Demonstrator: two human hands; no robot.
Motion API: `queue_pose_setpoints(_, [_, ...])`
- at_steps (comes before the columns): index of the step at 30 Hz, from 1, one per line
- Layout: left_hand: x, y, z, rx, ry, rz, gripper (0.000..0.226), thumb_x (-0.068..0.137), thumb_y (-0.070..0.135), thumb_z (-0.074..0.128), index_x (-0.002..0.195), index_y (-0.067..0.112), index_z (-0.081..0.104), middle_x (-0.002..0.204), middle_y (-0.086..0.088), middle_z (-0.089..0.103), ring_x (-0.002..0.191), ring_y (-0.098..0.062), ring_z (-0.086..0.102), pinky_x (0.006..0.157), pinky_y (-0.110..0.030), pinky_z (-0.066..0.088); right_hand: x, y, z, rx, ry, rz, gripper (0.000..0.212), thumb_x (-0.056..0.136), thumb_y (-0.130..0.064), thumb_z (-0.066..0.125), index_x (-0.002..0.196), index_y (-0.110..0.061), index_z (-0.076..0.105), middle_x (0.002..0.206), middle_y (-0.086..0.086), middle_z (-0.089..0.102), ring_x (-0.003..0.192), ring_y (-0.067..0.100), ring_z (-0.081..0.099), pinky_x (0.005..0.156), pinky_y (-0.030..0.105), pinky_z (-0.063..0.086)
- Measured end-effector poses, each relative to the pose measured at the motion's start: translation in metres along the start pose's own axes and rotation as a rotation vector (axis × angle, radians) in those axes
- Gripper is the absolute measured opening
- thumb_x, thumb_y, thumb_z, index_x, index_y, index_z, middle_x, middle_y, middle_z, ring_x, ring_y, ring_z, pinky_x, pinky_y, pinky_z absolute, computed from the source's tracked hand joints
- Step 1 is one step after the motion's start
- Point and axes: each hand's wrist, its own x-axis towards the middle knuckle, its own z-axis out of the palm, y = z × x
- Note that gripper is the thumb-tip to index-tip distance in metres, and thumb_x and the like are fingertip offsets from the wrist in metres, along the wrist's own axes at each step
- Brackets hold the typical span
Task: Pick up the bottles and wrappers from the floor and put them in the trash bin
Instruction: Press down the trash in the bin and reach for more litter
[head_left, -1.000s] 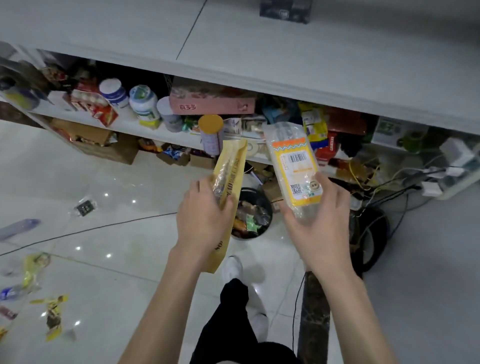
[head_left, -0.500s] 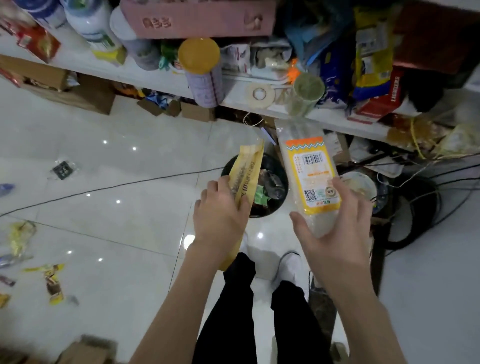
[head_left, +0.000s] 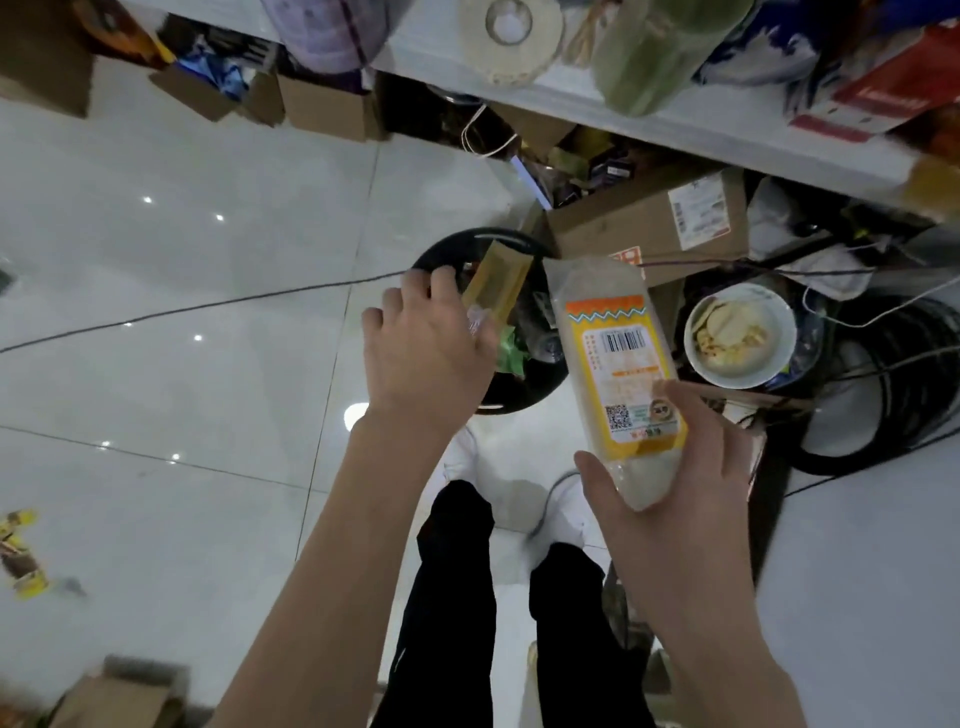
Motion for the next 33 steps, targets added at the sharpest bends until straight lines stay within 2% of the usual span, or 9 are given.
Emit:
queue_pose_setpoints(3, [0.001, -0.007, -0.011, -0.03, 0.082, 0.022, 0.05, 0.097, 0.043, 0.054, 0.133, 0.008, 0.052, 0.126, -0.015, 0.058, 0.113, -0.037, 0.056, 0.094, -0.047, 0.039, 0.009, -0.004, 0.014, -0.031, -0.031, -0.016, 0.088, 0.073, -0.038, 0.082, 0.147, -0.023, 0.038, 0.14, 0.003, 0.037, 0.125, 0.027, 0.047, 0.101, 0.052, 0.049])
queue_pose_setpoints(6, [0.001, -0.018, -0.018, -0.04, 0.078, 0.016, 0.051, 0.098, 0.043, 0.054, 0.137, 0.01, 0.051, 0.13, -0.013, 0.056, 0.117, -0.037, 0.054, 0.097, -0.047, 0.037, 0.017, -0.014, 0.029, -0.07, -0.051, -0.057, 0.088, 0.072, -0.044, 0.08, 0.146, -0.019, 0.04, 0.14, 0.008, 0.042, 0.123, 0.029, 0.048, 0.101, 0.054, 0.047])
queue_pose_setpoints(10, [-0.002, -0.031, -0.022, -0.06, 0.083, -0.011, 0.049, 0.098, 0.043, 0.053, 0.137, 0.012, 0.051, 0.132, -0.011, 0.056, 0.117, -0.035, 0.053, 0.097, -0.045, 0.036, 0.024, -0.026, 0.046, -0.056, -0.093, -0.099, 0.093, 0.073, -0.06, 0.071, 0.149, -0.019, 0.036, 0.152, 0.011, 0.037, 0.137, 0.03, 0.04, 0.109, 0.053, 0.041])
queue_pose_setpoints(18, [-0.023, -0.042, -0.031, -0.071, 0.087, -0.03, 0.05, 0.097, 0.046, 0.05, 0.135, 0.014, 0.052, 0.129, -0.011, 0.057, 0.111, -0.036, 0.055, 0.093, -0.044, 0.037, 0.012, -0.031, 0.038, -0.048, -0.034, -0.151, 0.078, 0.079, -0.05, 0.071, 0.144, -0.017, 0.045, 0.145, 0.009, 0.043, 0.135, 0.029, 0.043, 0.111, 0.051, 0.04])
queue_pose_setpoints(22, [-0.048, -0.038, -0.047, -0.086, 0.116, -0.041, 0.048, 0.096, 0.046, 0.05, 0.132, 0.014, 0.053, 0.128, -0.012, 0.058, 0.111, -0.037, 0.056, 0.092, -0.045, 0.038, 0.0, -0.037, 0.02, -0.038, -0.052, -0.169, 0.072, 0.081, -0.049, 0.07, 0.143, -0.022, 0.046, 0.143, 0.004, 0.044, 0.134, 0.023, 0.042, 0.111, 0.048, 0.039])
queue_pose_setpoints(26, [-0.085, -0.025, -0.075, -0.119, 0.163, -0.055, 0.045, 0.097, 0.042, 0.057, 0.131, 0.013, 0.055, 0.127, -0.012, 0.058, 0.111, -0.037, 0.056, 0.093, -0.046, 0.038, -0.018, -0.051, -0.012, -0.004, -0.02, -0.264, 0.064, 0.087, -0.047, 0.07, 0.141, -0.019, 0.049, 0.14, 0.002, 0.046, 0.132, 0.016, 0.041, 0.109, 0.037, 0.038])
queue_pose_setpoints(30, [-0.135, -0.005, -0.12, -0.174, 0.237, -0.058, 0.047, 0.097, 0.043, 0.053, 0.136, 0.016, 0.052, 0.135, -0.008, 0.055, 0.12, -0.032, 0.053, 0.098, -0.044, 0.037, -0.038, -0.082, -0.062, 0.044, -0.057, -0.331, 0.058, 0.092, -0.04, 0.068, 0.143, -0.022, 0.047, 0.137, -0.005, 0.045, 0.131, 0.013, 0.044, 0.111, 0.04, 0.039])
queue_pose_setpoints(33, [-0.178, 0.01, -0.159, -0.219, 0.322, -0.052, 0.047, 0.098, 0.043, 0.051, 0.137, 0.017, 0.052, 0.135, -0.005, 0.055, 0.121, -0.028, 0.053, 0.099, -0.042, 0.037, -0.056, -0.109, -0.103, 0.047, -0.084, -0.414, 0.056, 0.095, -0.042, 0.062, 0.145, -0.026, 0.043, 0.137, -0.009, 0.042, 0.132, 0.01, 0.043, 0.109, 0.029, 0.036])
